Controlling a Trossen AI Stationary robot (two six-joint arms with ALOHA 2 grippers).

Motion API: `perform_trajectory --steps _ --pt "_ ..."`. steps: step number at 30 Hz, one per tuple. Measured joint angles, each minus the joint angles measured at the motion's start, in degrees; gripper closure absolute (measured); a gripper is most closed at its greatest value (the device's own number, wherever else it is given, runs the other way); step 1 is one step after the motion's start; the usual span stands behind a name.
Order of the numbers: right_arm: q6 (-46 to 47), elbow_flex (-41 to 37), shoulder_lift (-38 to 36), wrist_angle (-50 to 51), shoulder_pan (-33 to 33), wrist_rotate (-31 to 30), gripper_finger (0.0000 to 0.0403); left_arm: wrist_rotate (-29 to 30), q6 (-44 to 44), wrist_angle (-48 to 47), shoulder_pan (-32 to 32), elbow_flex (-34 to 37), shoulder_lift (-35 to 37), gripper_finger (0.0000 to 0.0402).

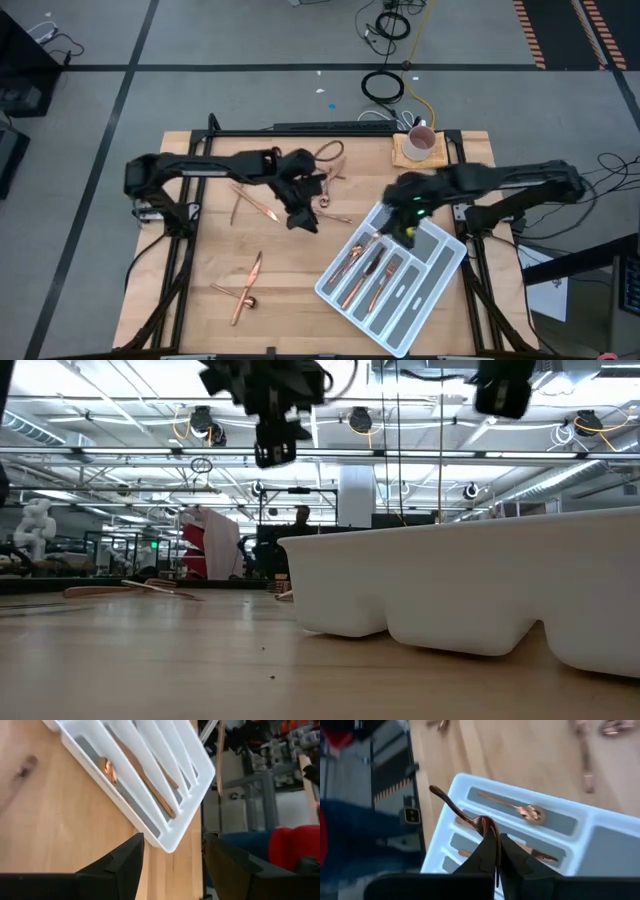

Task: Sort silverware
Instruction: Put the gold fork into the cutlery tray with the other gold fork

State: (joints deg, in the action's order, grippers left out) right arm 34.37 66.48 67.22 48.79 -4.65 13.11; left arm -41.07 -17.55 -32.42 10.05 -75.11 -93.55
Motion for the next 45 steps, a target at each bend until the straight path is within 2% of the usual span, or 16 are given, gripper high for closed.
perform_trajectory --steps 6,10,15,20,23,31,45 --pt "6.72 0.00 -9.46 4.86 -1.73 -7.02 0.0403 5.14 -0.05 -2.13 0.46 0.00 8.47 0.0194" --pt "8.65 0.00 -11.73 7.89 -2.25 -6.91 0.0403 10.29 -0.55 -4.32 0.43 0.00 14.64 0.0194" --pt "10.17 -0.96 -12.94 10.30 -2.70 -3.85 0.0403 17.50 -2.02 -5.72 0.43 0.00 23.45 0.0194" --pt "12.46 -7.17 -14.26 6.20 -4.59 -2.21 0.0403 26.53 -3.85 -7.83 -0.03 0.00 31.44 0.0194" --pt "15.19 -12.82 -16.38 -0.61 -6.25 -1.67 0.0403 30.26 -4.60 -7.72 -0.05 0.00 35.13 0.0194" --pt "22.93 -26.11 -20.19 -13.03 -10.29 -1.00 0.0403 33.06 -6.13 -7.72 -0.05 0.00 39.16 0.0194" --pt "27.54 -37.89 -18.63 -26.08 -13.88 -0.75 0.0403 34.09 -5.93 -10.78 -0.05 0.00 38.88 0.0194"
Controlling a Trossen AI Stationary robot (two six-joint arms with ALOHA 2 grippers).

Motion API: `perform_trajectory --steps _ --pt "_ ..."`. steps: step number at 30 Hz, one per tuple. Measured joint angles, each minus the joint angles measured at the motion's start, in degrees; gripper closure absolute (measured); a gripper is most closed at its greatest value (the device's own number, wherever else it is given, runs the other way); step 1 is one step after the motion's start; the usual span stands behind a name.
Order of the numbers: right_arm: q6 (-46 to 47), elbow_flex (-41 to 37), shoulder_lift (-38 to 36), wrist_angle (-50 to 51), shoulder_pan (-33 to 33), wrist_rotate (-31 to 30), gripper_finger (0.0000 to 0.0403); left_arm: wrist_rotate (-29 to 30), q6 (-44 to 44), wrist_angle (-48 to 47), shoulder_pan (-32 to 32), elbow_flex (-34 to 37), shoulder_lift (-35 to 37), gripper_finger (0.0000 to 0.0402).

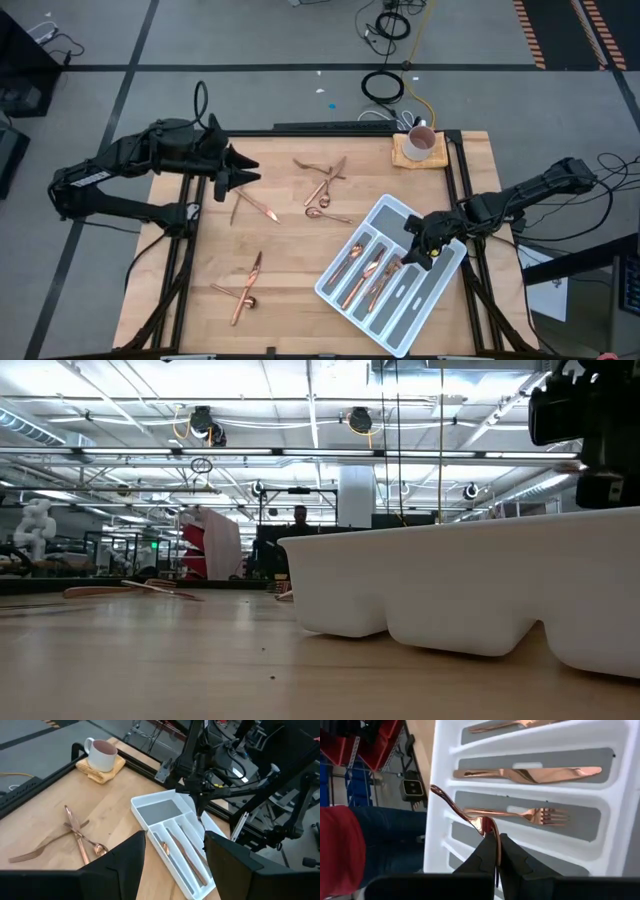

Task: Sort silverware
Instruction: Put the gold fork into the cutlery tray with the other gold fork

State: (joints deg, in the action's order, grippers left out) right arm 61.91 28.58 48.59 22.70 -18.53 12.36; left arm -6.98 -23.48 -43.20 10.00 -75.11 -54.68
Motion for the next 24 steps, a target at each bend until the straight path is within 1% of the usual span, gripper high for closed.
perform_trajectory --steps 6,8,15,24 --pt "-1.13 -0.18 2.65 -0.32 0.03 0.05 0.0403 0.50 0.56 0.02 0.00 0.00 -0.04 0.0194" --pt "-1.51 -0.20 4.02 -0.41 0.03 1.06 0.0403 0.52 1.37 0.02 0.00 0.00 -0.04 0.0194" --pt "-2.82 -0.20 9.42 -4.42 0.03 2.91 0.0403 0.50 1.73 0.02 0.00 0.00 -0.04 0.0194" --pt "-3.02 -0.22 14.37 -6.81 0.05 3.04 0.0403 0.50 1.83 0.01 0.00 0.00 -0.04 0.0194"
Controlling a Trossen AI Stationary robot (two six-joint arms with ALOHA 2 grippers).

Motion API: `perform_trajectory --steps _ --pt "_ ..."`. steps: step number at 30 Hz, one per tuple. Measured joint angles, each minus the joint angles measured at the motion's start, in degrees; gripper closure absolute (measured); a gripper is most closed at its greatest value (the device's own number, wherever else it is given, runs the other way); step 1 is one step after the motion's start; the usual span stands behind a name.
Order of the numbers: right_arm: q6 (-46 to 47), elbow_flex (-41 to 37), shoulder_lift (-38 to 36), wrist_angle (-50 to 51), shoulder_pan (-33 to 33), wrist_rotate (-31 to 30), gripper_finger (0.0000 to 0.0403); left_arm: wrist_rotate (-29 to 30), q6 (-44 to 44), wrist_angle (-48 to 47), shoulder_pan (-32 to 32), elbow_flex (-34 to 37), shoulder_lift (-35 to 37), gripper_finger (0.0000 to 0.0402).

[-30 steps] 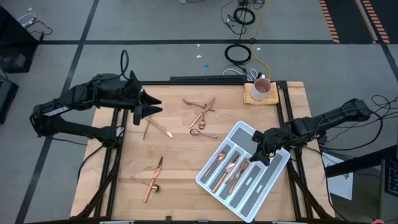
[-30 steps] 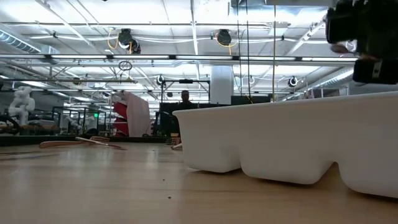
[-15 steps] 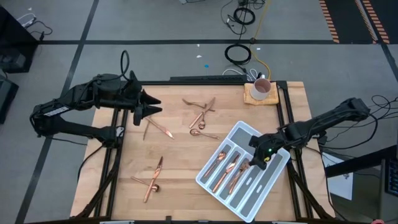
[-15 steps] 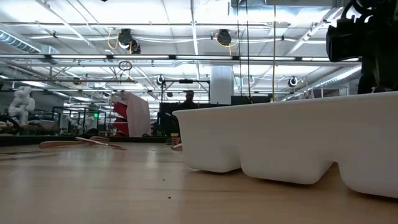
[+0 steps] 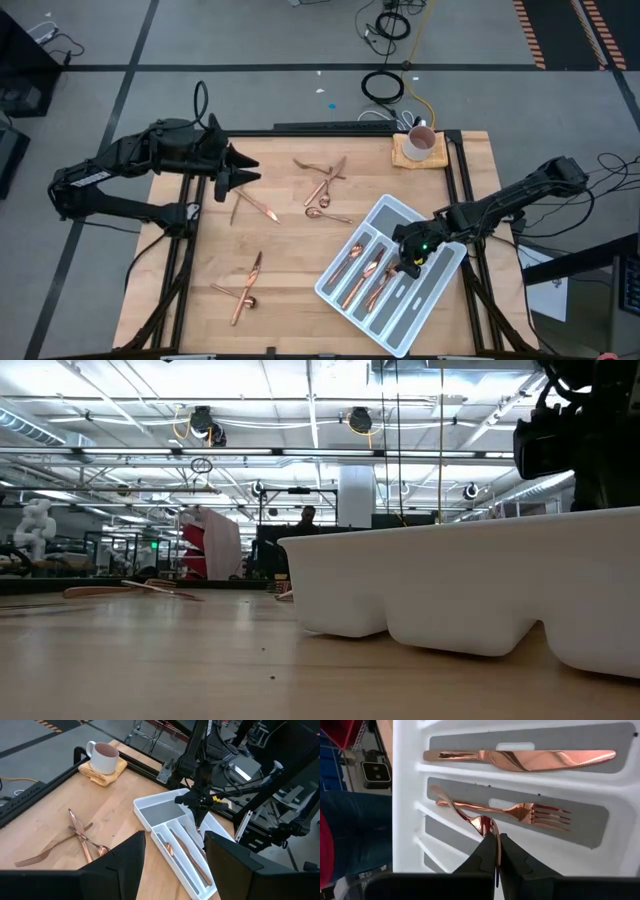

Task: Sort silverware
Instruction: Put the gold fork into the cutlery tray with the other gold fork

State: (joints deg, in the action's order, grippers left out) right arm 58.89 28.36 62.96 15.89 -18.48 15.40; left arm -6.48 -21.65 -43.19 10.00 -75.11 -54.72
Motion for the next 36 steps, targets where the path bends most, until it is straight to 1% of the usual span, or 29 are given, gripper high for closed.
perform_trajectory --steps 10,15,21,25,30,36 --pt "0.13 0.00 6.29 -2.22 0.04 0.81 0.0403 0.00 1.25 -0.01 0.00 0.00 0.00 0.0194" --pt "0.00 0.00 9.05 -5.38 0.04 1.36 0.0403 -0.02 1.44 -0.01 0.00 0.00 0.00 0.0194" --pt "0.59 0.00 10.95 -5.32 0.11 1.51 0.0403 -0.02 1.57 -0.01 0.00 0.00 0.00 0.0194" --pt "0.53 0.02 10.98 -5.19 0.15 1.27 0.0401 -0.03 1.58 -0.01 0.00 0.00 0.00 0.0194" --pt "0.74 0.00 10.99 -4.70 0.15 0.78 0.0381 -0.04 2.55 -0.03 0.00 0.00 0.00 0.0194" --pt "1.25 0.00 11.00 -4.45 0.15 -0.19 0.0335 -0.04 2.99 -0.03 0.00 0.00 0.00 0.0194"
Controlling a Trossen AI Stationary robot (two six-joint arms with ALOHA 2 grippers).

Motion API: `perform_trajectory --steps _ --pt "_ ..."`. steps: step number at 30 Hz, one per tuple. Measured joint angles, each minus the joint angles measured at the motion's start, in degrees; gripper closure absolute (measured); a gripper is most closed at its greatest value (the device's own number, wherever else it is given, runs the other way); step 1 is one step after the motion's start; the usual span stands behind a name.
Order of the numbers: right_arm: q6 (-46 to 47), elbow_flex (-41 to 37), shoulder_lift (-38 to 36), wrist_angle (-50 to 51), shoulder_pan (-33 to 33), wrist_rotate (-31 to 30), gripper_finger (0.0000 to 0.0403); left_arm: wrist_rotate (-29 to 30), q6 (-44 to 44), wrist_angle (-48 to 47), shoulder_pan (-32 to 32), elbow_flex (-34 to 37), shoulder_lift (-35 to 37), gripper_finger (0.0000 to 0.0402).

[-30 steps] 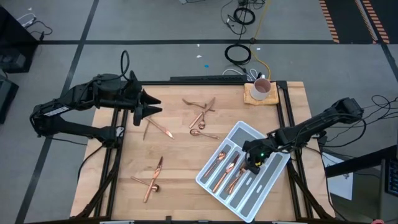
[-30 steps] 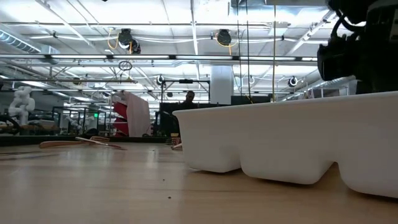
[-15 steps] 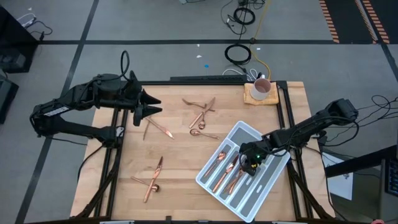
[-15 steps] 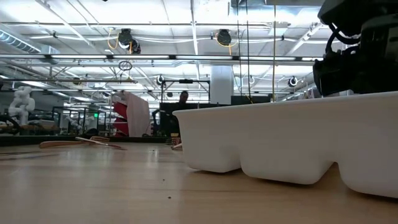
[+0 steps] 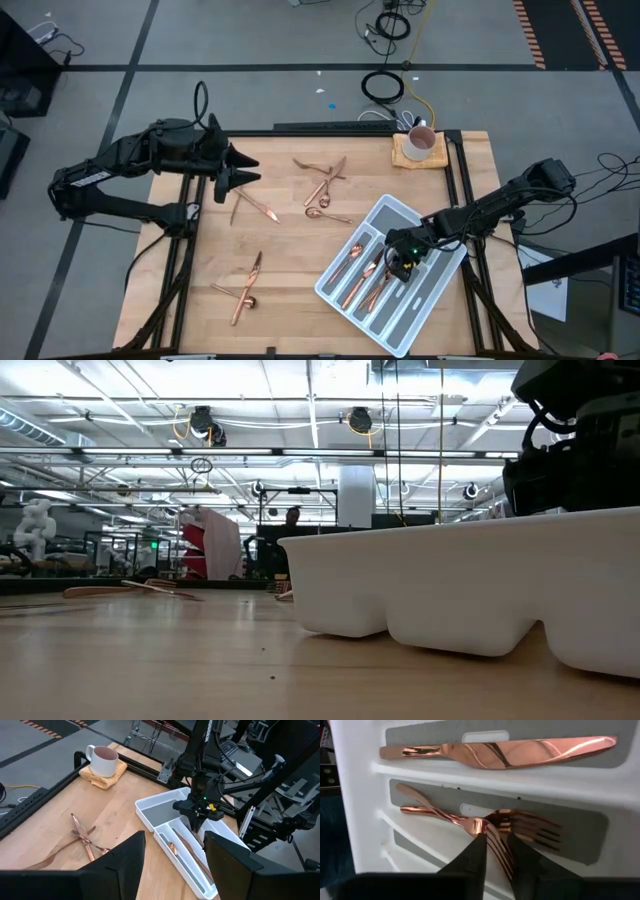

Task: Sort silverware
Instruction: Put the gold fork into the cutlery tray with the other gold fork

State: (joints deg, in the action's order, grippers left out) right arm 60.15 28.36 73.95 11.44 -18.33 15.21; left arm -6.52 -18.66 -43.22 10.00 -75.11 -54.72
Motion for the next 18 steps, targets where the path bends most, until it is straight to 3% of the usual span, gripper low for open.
perform_trajectory --steps 8,18 --pt "0.23 0.01 0.00 -0.01 0.02 -0.54 0.0275 0.00 0.09 -0.02 0.00 0.00 0.00 0.0194" --pt "0.94 0.06 -0.08 1.03 0.32 -1.54 0.0245 -0.02 0.11 -0.02 0.00 0.00 0.00 0.0194"
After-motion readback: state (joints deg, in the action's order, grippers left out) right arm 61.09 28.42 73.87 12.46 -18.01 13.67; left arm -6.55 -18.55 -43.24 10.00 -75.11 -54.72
